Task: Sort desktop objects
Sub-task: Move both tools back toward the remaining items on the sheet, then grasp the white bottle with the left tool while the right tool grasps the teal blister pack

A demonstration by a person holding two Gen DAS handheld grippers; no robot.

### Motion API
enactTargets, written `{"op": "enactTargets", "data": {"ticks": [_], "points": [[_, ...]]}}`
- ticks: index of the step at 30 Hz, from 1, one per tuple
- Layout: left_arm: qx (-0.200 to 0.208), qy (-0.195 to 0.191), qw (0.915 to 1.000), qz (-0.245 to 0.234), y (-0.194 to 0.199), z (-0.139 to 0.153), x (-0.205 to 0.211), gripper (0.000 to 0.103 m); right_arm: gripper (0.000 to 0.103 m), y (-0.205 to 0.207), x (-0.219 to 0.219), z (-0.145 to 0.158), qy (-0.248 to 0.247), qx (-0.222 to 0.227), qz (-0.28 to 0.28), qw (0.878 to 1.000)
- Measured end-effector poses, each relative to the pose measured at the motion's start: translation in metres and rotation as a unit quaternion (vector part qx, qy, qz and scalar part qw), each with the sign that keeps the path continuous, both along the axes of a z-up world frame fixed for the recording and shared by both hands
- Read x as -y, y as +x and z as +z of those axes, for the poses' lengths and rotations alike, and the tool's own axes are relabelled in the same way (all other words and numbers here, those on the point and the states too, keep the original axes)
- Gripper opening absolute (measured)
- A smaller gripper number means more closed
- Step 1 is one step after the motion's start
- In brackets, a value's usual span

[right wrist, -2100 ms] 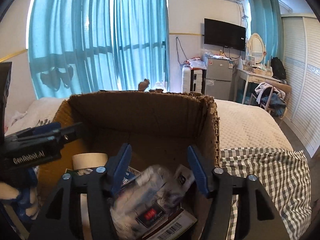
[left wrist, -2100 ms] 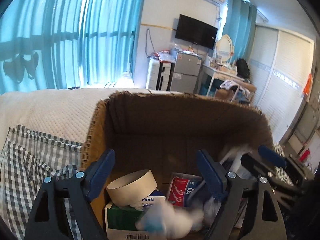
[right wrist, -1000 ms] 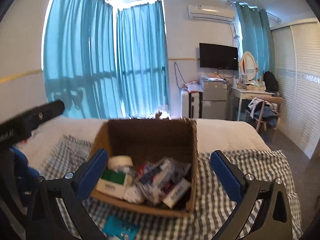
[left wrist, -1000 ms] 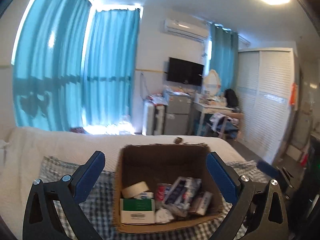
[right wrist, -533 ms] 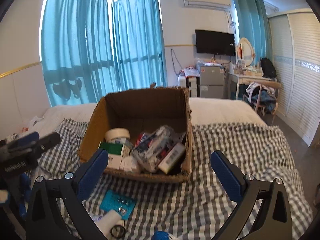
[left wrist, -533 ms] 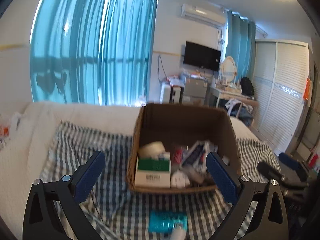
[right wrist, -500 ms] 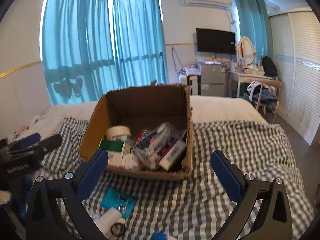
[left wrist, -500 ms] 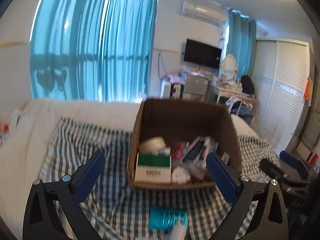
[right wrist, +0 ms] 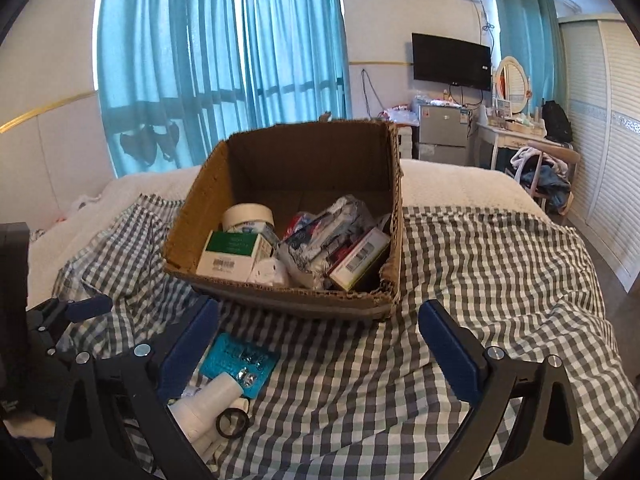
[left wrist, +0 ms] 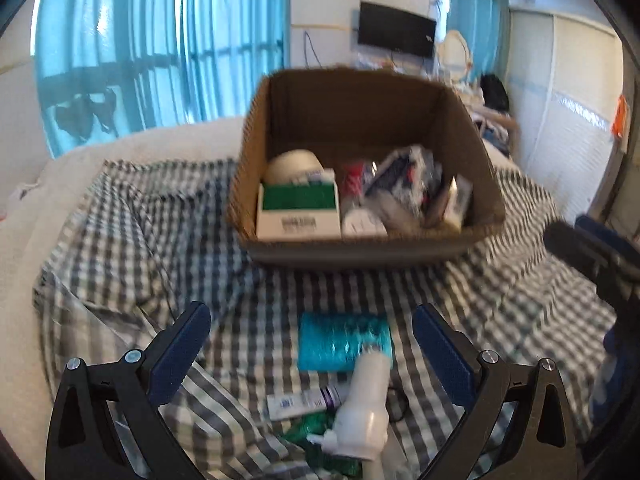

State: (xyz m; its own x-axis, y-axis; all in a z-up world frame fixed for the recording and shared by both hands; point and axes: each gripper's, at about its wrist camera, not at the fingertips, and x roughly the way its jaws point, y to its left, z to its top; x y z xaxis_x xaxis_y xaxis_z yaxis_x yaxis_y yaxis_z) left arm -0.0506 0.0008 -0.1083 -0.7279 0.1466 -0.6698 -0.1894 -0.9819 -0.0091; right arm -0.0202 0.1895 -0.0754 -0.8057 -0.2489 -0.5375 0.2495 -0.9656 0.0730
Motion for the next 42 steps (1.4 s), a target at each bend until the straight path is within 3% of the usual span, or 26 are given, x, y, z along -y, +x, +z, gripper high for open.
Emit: {"op": "enactTargets", "data": {"ticks": [6, 12, 21, 23, 24, 25, 27, 30, 36, 42], "points": [[0.029, -0.018, 0.9994, -0.005, 0.000, -0.017, -0.006, 0.103, 0.094, -0.009, 0.012, -0.018, 0.013, 0.029, 0.015, 0.999], [0.097, -0.020, 0.9948, -0.026, -0.005, -0.049, -0.010, 0.103, 0.092, -0.021, 0.021, -0.035, 0.017, 0.064, 0.031, 0.997], [0.209, -0.050, 0.9754, -0.052, -0.019, -0.093, -0.024, 0.099, 0.092, -0.039, 0.031, -0.059, -0.001, 0.123, 0.056, 0.991], [0.226, -0.060, 0.9709, -0.053, -0.020, -0.102, -0.027, 0.082, 0.086, -0.043, 0.039, -0.066, -0.001, 0.140, 0.074, 0.987], [0.228, -0.052, 0.9710, -0.050, -0.021, -0.102, -0.024, 0.052, 0.082, -0.046, 0.044, -0.071, 0.005, 0.150, 0.083, 0.985], [0.223, -0.035, 0.9735, -0.036, -0.023, -0.098, -0.017, 0.044, 0.082, -0.048, 0.050, -0.076, 0.011, 0.159, 0.091, 0.983], [0.204, 0.007, 0.9789, 0.015, -0.027, -0.085, 0.008, 0.043, 0.082, -0.052, 0.061, -0.082, 0.018, 0.171, 0.106, 0.979], [0.192, 0.069, 0.9779, 0.046, -0.029, -0.071, 0.036, 0.043, 0.082, -0.058, 0.083, -0.096, 0.033, 0.189, 0.133, 0.972], [0.141, 0.100, 0.9833, 0.058, -0.023, -0.046, 0.049, 0.043, 0.082, -0.067, 0.115, -0.120, 0.072, 0.212, 0.153, 0.963], [0.086, 0.100, 0.9870, 0.091, -0.031, -0.024, 0.069, 0.043, 0.082, -0.079, 0.137, -0.143, 0.116, 0.237, 0.161, 0.951]]}}
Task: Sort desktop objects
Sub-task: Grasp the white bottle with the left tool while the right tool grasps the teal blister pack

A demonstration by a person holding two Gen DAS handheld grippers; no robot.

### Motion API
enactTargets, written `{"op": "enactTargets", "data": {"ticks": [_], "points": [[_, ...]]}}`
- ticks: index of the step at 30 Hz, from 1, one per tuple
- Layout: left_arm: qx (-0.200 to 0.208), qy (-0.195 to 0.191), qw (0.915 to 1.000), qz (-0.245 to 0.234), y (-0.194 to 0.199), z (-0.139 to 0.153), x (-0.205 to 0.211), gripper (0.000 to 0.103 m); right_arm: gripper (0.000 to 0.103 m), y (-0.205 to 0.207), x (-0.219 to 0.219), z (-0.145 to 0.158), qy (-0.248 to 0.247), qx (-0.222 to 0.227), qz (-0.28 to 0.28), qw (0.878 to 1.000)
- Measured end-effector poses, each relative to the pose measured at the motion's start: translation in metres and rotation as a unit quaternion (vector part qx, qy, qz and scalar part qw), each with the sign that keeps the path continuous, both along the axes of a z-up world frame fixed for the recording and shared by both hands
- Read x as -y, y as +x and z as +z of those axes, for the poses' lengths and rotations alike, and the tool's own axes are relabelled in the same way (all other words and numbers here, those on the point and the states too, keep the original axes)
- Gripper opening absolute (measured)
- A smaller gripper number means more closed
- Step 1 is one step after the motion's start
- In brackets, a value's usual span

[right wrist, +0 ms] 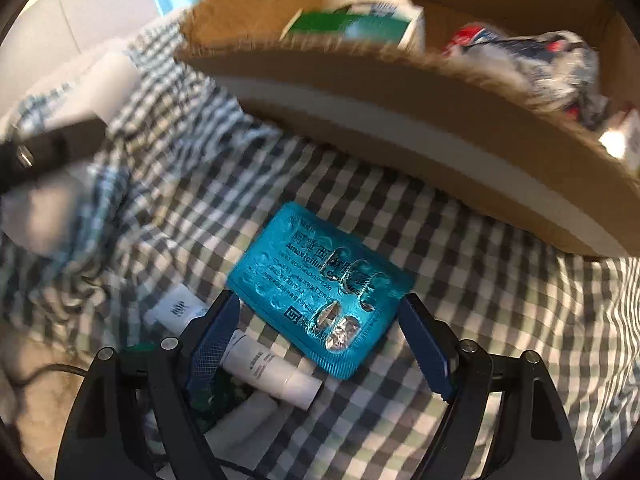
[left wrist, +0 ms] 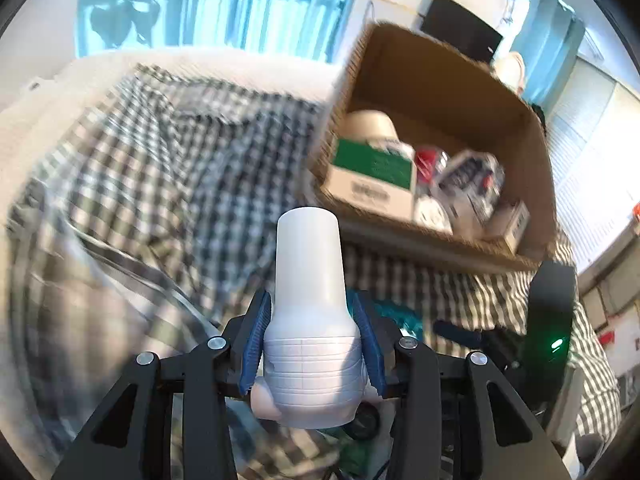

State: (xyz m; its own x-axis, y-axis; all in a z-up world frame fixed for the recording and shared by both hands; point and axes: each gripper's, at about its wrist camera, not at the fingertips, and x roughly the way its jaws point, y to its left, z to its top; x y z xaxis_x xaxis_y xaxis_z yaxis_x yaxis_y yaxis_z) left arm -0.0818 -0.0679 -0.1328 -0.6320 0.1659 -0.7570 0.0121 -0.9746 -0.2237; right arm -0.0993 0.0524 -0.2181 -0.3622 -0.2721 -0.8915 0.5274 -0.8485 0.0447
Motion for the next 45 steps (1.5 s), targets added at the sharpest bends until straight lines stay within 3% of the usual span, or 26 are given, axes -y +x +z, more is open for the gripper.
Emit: {"op": "enactTargets", "data": {"ticks": [5, 10, 15, 17, 19, 21, 31, 45], "points": [[0.004, 0.019, 0.9994, 0.027, -0.008, 0.004, 0.025, 0.044, 0.088, -0.003, 0.022, -0.008, 0.021, -0.014, 0.036, 0.999], [0.003, 0.023, 0.9993, 0.029, -0.009, 0.003, 0.031, 0.044, 0.103, 0.004, 0.044, -0.020, 0.063, -0.029, 0.081, 0.994], [0.007, 0.025, 0.9992, 0.032, -0.010, 0.001, 0.031, 0.044, 0.102, 0.004, 0.052, -0.023, 0.068, -0.043, 0.089, 0.993], [0.006, 0.024, 0.9992, 0.031, -0.011, 0.002, 0.029, 0.044, 0.095, 0.004, 0.048, -0.020, 0.059, -0.045, 0.083, 0.994], [0.001, 0.020, 0.9994, 0.029, -0.010, 0.004, 0.029, 0.044, 0.066, 0.003, 0.044, -0.015, 0.045, -0.045, 0.076, 0.995], [-0.008, 0.016, 0.9994, 0.031, -0.009, 0.009, 0.029, 0.044, 0.051, 0.004, 0.040, -0.012, 0.039, -0.046, 0.069, 0.996], [-0.055, -0.002, 0.9973, 0.048, 0.004, 0.040, 0.035, 0.044, 0.008, 0.030, 0.029, 0.012, 0.022, -0.086, 0.058, 0.994], [-0.110, -0.036, 0.9930, 0.021, 0.026, 0.075, 0.010, 0.044, 0.007, 0.064, -0.010, 0.058, -0.052, -0.099, 0.039, 0.993]]}}
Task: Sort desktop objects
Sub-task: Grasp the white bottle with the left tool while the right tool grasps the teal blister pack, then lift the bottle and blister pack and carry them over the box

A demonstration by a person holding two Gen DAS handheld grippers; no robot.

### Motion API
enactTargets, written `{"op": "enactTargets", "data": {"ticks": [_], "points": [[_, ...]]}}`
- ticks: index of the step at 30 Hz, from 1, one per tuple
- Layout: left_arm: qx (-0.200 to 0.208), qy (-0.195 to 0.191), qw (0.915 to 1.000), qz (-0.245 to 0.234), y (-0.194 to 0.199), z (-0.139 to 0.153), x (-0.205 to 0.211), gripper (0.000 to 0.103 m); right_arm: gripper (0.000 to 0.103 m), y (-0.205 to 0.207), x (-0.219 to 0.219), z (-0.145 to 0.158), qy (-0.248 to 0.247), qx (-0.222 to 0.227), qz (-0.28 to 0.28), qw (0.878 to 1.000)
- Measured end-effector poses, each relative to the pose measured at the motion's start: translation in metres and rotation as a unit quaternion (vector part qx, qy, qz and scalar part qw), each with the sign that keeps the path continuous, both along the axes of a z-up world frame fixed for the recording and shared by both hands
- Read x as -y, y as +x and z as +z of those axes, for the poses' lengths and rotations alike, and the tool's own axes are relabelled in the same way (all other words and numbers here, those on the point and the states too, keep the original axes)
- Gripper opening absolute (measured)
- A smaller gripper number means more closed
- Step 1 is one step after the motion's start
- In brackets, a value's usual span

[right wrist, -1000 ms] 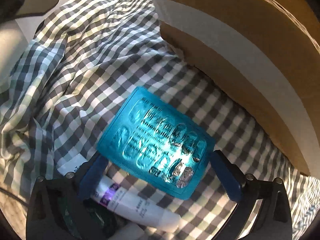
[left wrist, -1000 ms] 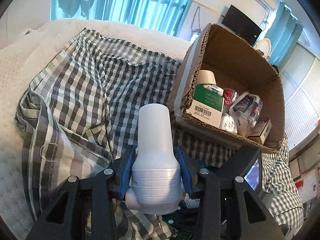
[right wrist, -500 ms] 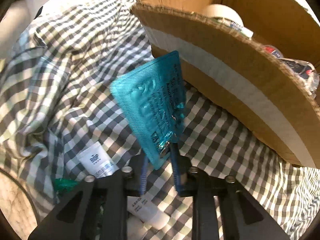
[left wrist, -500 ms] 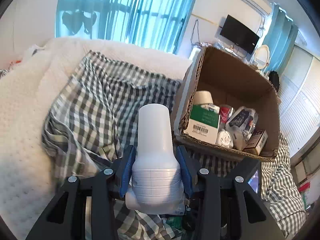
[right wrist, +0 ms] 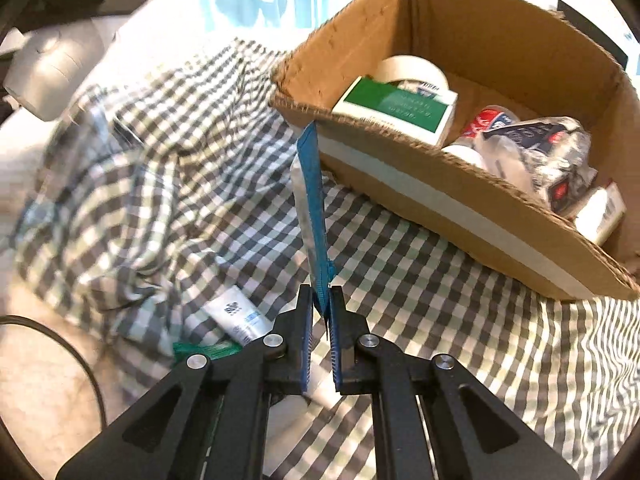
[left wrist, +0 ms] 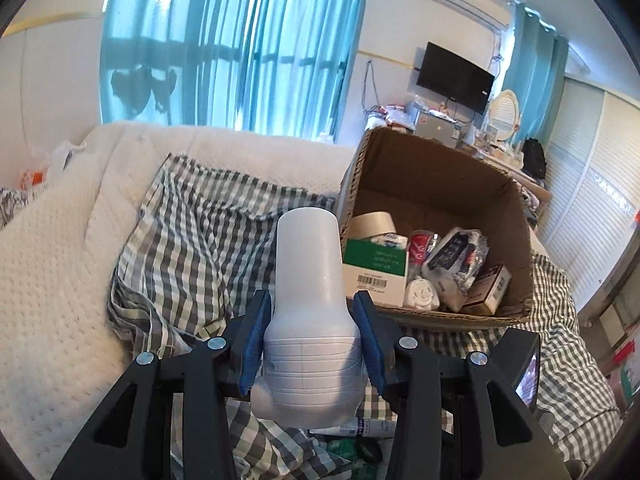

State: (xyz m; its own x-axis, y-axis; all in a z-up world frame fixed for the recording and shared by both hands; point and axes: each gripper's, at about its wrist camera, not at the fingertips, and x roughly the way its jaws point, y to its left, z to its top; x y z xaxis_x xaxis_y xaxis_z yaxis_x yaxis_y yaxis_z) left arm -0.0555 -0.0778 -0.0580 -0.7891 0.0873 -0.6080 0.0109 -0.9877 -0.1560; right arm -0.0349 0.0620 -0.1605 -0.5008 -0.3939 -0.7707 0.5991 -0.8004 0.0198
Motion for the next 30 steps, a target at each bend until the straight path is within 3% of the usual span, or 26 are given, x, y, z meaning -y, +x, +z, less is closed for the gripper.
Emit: {"op": "enactTargets", "data": {"ticks": [13, 30], "points": [[-0.050, -0.017, 0.9984, -0.019, 0.027, 0.040, -0.020, 0.044, 0.007, 0.019, -0.033, 0.070, -0.081, -0.072, -0.035, 0.993], [-0.120, -0.032, 0.9897, -0.071, 0.054, 0.096, -0.053, 0.044, 0.007, 0.061, -0.091, 0.163, -0.144, -0.180, -0.070, 0.971]]}}
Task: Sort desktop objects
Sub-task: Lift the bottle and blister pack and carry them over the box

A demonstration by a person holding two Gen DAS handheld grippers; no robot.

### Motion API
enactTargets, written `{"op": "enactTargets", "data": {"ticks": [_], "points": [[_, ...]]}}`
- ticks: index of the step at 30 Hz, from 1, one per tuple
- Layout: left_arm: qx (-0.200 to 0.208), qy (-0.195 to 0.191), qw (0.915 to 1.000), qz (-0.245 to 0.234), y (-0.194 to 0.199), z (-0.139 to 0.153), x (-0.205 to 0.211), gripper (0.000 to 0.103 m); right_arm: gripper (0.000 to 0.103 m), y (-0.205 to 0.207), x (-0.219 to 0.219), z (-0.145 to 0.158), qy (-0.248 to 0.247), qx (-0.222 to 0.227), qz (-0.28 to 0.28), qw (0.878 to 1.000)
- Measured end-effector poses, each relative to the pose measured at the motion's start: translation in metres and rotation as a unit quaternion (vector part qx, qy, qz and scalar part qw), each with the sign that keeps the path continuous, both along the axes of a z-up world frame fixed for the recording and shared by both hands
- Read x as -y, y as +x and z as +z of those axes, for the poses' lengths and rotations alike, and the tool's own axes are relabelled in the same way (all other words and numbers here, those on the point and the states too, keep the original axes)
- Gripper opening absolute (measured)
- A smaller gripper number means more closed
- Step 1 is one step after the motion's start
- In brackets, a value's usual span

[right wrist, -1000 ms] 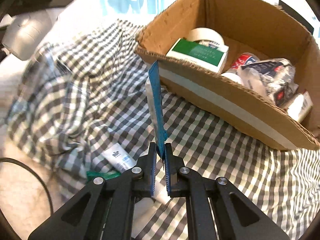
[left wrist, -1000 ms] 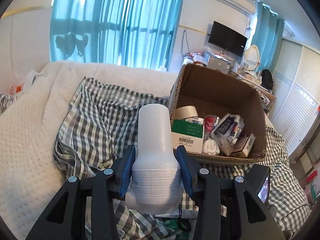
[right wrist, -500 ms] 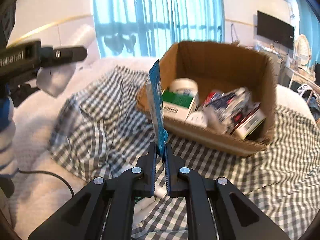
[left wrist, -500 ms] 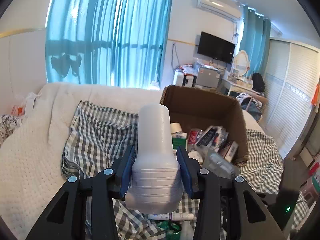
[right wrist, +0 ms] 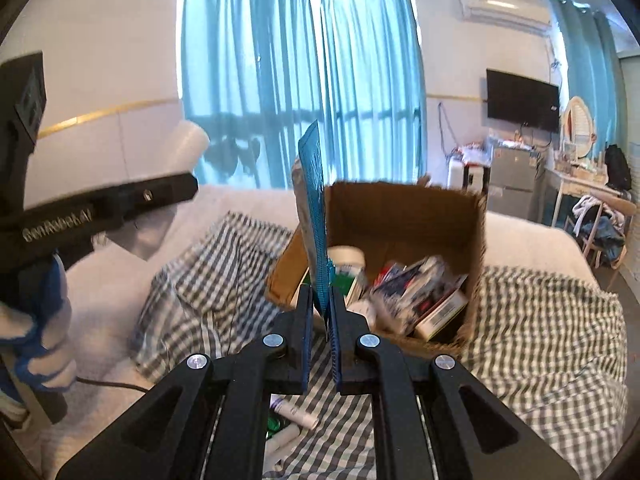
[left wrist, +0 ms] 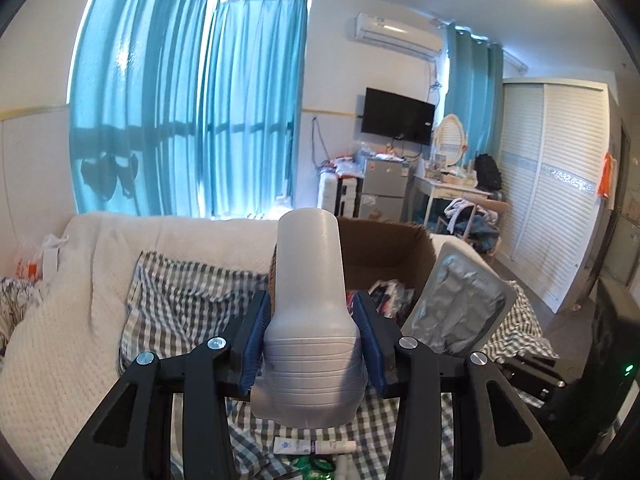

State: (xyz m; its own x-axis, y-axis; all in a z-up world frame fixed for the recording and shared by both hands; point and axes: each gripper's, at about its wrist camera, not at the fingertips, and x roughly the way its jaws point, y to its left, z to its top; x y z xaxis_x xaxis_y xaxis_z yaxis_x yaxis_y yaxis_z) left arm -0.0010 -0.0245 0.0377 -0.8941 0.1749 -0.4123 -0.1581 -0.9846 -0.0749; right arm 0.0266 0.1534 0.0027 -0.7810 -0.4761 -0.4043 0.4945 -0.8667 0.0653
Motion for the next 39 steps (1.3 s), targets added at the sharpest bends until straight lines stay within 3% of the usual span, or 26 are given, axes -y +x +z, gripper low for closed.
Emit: {"op": "enactTargets", "data": {"ticks": [13, 22, 26, 39], "points": [[-0.047, -0.006, 0.9981, -0.039, -0.014, 0.056, -0.023, 0.044, 0.007, -0.012, -0.026, 0.065, -0.025, -0.064, -0.036, 0.997], [-0.072, 0.000, 0.9945, -0.076, -0.055, 0.081, -0.035, 0.044, 0.007, -0.060, -0.029, 0.087, -0.035, -0.082, -0.062, 0.994], [-0.069, 0.002, 0.9945, -0.079, -0.081, 0.070, -0.037, 0.044, 0.007, -0.082, -0.027, 0.069, -0.034, -0.075, -0.076, 0.994], [-0.002, -0.004, 0.9974, -0.072, -0.153, -0.014, -0.041, 0.044, 0.007, -0.144, -0.022, 0.003, -0.016, -0.009, -0.075, 0.997]]}}
